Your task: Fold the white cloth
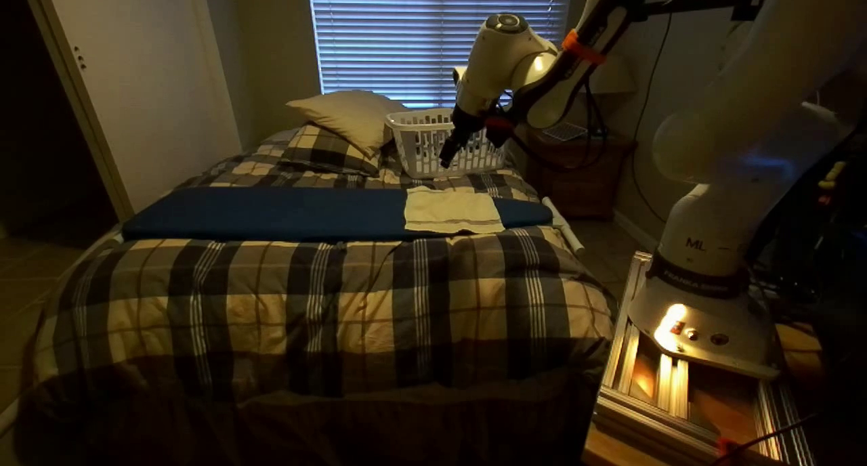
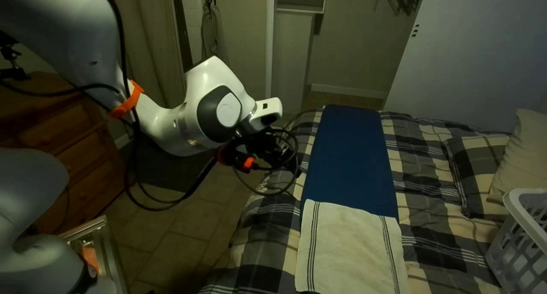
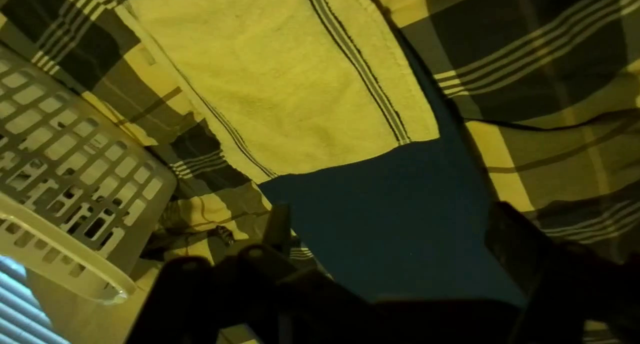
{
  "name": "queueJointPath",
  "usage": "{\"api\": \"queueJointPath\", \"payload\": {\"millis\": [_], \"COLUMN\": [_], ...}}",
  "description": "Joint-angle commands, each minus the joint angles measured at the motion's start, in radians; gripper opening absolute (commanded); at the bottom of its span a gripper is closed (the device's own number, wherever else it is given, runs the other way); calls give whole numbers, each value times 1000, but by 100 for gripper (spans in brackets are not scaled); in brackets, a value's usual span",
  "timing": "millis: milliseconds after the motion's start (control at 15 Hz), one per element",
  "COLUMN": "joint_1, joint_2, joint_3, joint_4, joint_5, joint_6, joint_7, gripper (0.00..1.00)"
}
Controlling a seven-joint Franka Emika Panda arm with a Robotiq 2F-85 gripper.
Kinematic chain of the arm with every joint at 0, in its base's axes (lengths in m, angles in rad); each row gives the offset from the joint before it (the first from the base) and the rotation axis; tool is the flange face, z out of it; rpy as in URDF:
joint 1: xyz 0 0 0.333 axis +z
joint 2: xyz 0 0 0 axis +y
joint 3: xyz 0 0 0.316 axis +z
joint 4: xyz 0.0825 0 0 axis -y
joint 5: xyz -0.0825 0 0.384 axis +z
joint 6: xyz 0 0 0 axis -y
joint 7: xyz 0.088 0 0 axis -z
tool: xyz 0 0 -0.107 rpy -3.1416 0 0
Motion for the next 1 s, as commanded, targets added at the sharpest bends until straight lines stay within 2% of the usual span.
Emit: {"api": "queueJointPath", "payload": {"millis": [0,267,533,667,733,800,867,933], "joint_1": [-96,-55,15,43,202,92,129,297], "joint_2": [158,384,598,687,688,755,780,758], "joint_3": [107,129,75,43,-129,-16,-60,-236], "joint_4": [114,217,334,397,422,456,484,503], "joint_5": [-244,-385,-518,-574,-537,-600,-606,-557], "joint_6": [-92,-283,-404,-405,-337,-370,-356,-264], "joint_7": [159,288,383,430,431,477,493,507], "gripper": [100,100,100,100,100,100,100,100]}}
